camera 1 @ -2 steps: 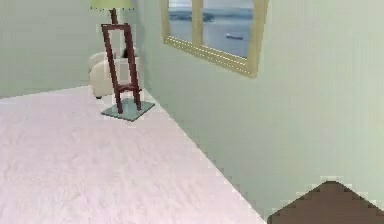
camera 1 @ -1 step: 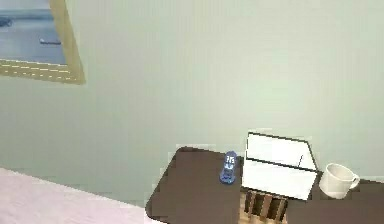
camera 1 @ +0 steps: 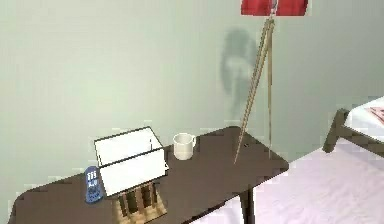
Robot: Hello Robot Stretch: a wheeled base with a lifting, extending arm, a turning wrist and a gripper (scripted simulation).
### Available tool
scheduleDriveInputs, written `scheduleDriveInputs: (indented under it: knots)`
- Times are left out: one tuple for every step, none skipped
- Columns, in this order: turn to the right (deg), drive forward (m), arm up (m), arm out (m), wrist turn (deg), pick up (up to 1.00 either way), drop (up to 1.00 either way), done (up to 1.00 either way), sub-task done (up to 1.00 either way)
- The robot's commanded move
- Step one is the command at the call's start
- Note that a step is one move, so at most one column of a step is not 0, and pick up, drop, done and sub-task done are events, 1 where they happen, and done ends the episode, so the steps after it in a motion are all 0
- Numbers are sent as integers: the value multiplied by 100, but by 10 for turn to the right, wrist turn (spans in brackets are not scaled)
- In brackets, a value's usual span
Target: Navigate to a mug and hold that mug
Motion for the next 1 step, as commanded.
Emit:
scheduleDriveInputs:
  knots:
    - [390, 0, 0, 0, 0, 0, 0, 0, 0]
